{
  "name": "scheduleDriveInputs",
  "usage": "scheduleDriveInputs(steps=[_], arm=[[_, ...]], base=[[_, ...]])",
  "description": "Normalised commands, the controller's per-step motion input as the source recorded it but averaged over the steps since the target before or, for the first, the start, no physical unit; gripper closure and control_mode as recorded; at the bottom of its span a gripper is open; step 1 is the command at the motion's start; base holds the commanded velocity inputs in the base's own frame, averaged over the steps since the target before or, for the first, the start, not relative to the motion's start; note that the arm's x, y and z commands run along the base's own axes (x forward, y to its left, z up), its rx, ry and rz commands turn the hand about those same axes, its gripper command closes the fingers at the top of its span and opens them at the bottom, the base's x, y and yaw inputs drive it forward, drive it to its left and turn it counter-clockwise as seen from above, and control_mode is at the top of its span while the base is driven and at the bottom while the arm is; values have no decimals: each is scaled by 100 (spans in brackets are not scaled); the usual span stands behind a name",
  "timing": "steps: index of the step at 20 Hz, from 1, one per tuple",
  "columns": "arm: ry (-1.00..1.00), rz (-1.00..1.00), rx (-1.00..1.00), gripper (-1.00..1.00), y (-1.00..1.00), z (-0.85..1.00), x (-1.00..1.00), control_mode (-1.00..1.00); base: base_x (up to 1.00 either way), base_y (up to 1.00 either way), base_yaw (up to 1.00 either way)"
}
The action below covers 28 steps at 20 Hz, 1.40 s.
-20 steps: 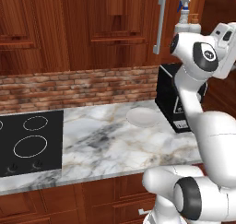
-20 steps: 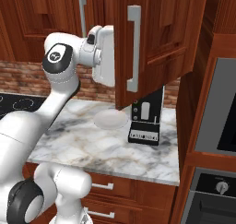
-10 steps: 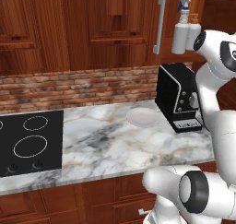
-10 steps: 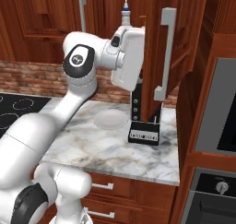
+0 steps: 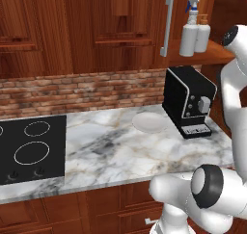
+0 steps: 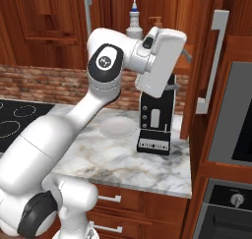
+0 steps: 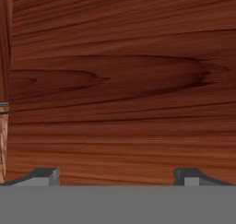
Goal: Pick the spray and soap dispenser from the cabinet and place them on the counter.
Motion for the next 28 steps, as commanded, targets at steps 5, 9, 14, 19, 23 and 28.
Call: scheduleDriveInputs(steps=[5,9,14,19,23,28], arm=[[0,1,3,-100,-5,-4,0,-100],[-14,3,1,-100,2,-2,-22,-100],[-25,3,6,-100,2,6,-42,-100],[-20,4,6,-100,46,13,-22,-100],[-23,7,0,-100,83,1,-19,-100],[-19,10,0,-100,93,0,-14,-100]], base=[[0,0,0],[0,0,0],[0,0,0],[0,0,0],[0,0,0],[0,0,0]])
